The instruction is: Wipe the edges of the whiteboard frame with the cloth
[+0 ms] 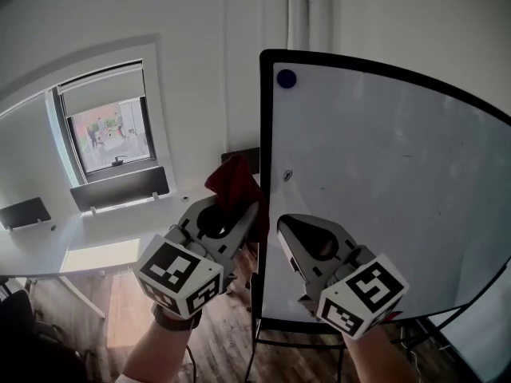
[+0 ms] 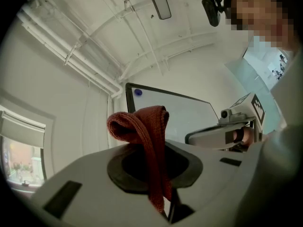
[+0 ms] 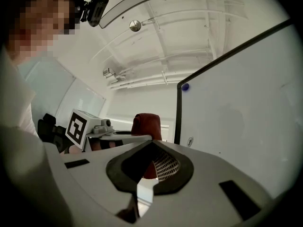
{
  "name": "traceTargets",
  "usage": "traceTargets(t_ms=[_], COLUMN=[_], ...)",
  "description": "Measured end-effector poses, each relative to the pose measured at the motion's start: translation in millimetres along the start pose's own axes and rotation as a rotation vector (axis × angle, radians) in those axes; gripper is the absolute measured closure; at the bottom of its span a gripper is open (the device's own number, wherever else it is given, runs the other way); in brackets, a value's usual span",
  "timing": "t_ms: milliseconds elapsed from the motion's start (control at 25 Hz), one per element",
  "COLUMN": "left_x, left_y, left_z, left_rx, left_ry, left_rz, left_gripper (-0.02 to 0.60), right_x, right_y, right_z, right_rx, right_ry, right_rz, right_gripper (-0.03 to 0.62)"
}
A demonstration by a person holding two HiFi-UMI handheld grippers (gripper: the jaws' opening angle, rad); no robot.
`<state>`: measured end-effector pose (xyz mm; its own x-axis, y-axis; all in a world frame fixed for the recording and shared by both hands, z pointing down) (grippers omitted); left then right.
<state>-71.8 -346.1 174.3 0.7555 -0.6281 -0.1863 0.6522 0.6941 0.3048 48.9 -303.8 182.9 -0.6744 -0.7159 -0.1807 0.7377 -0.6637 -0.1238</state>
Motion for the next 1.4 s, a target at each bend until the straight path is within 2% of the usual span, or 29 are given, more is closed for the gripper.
traceTargets(t_ms=[200,360,600,720,840,920,1040,1200,1400], left_x=[-18.9,-30.5,-46.9,-51.4,-57.0,-61.3,-67.6,-72.7,-72.3], left_y=[28.1,55.6,96.3,117.3,133.4,138.7,143.3,149.3,149.2], left_z=[37.5,76.5,108.6,122.9,137.6,144.6,150.7,156.8,152.5], left_rx=[-0.072,-0.142,-0.186,-0.209,-0.198,-0.196,-0.248,-0.27,-0.257], left_ry=[-0.03,-0.053,-0.095,-0.107,-0.12,-0.123,-0.119,-0.134,-0.13], left_rz=[-0.004,0.023,0.041,0.064,0.082,0.09,0.081,0.08,0.084], left_gripper=[0.515,0.515,0.515,0.515,0.515,0.515,0.515,0.515,0.515], right_x=[-18.9,-33.0,-59.2,-70.7,-79.2,-83.4,-87.8,-90.2,-88.4], right_y=[-7.9,-10.4,-12.1,-16.0,-22.1,-25.2,-27.8,-31.8,-32.9], right_z=[30.5,60.0,98.3,117.5,135.7,146.0,159.0,166.6,163.8], right_rx=[0.037,0.093,0.178,0.182,0.177,0.185,0.209,0.225,0.222], right_ry=[-0.032,-0.058,-0.081,-0.105,-0.134,-0.149,-0.161,-0.171,-0.166], right_rz=[0.004,0.01,0.042,0.053,0.056,0.064,0.083,0.097,0.097], right_gripper=[0.589,0.589,0.589,0.589,0.589,0.589,0.589,0.589,0.589])
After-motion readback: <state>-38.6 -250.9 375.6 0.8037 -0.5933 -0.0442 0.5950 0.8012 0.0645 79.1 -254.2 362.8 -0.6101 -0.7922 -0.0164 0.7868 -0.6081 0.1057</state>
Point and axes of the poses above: the fingertips, and each gripper's own axes: x forward along the fingers, y to its right, z out of its underside, the point moved 6 cm from there along -x, backward along the fingers, and after that the axes turned 3 degrees about x, right-handed, at the moved point
